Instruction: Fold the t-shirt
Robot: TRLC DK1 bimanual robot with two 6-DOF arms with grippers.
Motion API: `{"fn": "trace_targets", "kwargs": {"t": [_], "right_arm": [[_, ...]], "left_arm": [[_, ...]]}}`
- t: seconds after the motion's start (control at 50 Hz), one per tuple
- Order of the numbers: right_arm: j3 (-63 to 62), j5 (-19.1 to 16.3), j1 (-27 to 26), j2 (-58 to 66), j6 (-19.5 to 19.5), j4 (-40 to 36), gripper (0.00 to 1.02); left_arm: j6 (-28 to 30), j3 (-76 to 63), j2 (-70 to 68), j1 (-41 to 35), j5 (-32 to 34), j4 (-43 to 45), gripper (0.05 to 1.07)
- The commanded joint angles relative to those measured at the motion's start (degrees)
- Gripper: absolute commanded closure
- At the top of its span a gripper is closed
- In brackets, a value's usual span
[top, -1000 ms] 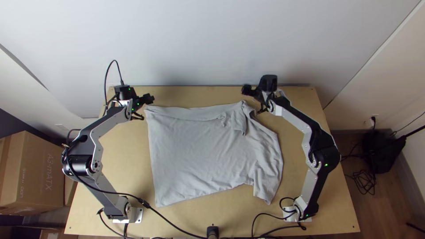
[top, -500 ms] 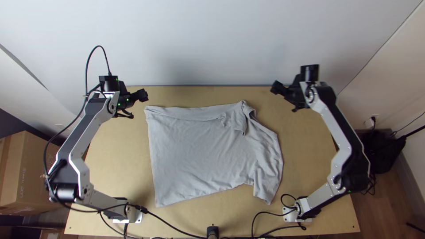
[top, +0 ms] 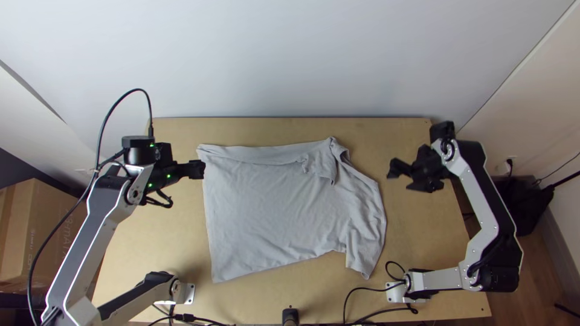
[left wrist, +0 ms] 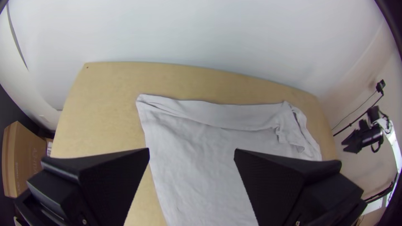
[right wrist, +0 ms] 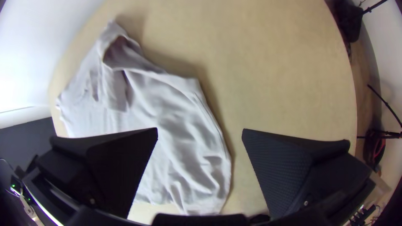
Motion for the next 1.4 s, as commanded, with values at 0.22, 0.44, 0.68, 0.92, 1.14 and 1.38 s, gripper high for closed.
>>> {"fn": "trace_targets", "kwargs": {"t": [0.22, 0.44, 0.68, 0.92, 1.14, 1.38], "right_arm": [[-16.6, -0.9, -2.4, -4.1, -8.5, -0.1, 0.34], [-21.8, -1.7, -1.1, -2.7, -9.1, 4.3, 0.34], [-24.7, -1.8, 0.5, 0.8, -9.2, 7.6, 0.36], [-30.0, -1.8, 3.0, -0.3, -9.2, 15.3, 0.66], [-33.3, -1.8, 3.7, -5.6, -9.2, 21.3, 1.0], [-32.4, -1.8, 3.6, -8.3, -8.8, 19.5, 1.0]], "left_arm": [[1.2, -3.6, -5.0, 0.0, 0.6, -1.3, 0.1], [1.0, -4.6, -6.0, -0.2, 0.5, -1.3, 0.1], [1.2, -5.2, -7.1, -0.1, 0.4, -1.7, 0.1], [4.4, -5.4, -8.6, -1.8, 0.5, -5.0, 0.1], [10.3, -5.2, -11.5, -12.0, 0.6, -17.4, 0.1], [15.4, -11.5, -10.7, -23.0, 0.6, -27.3, 0.11]]}}
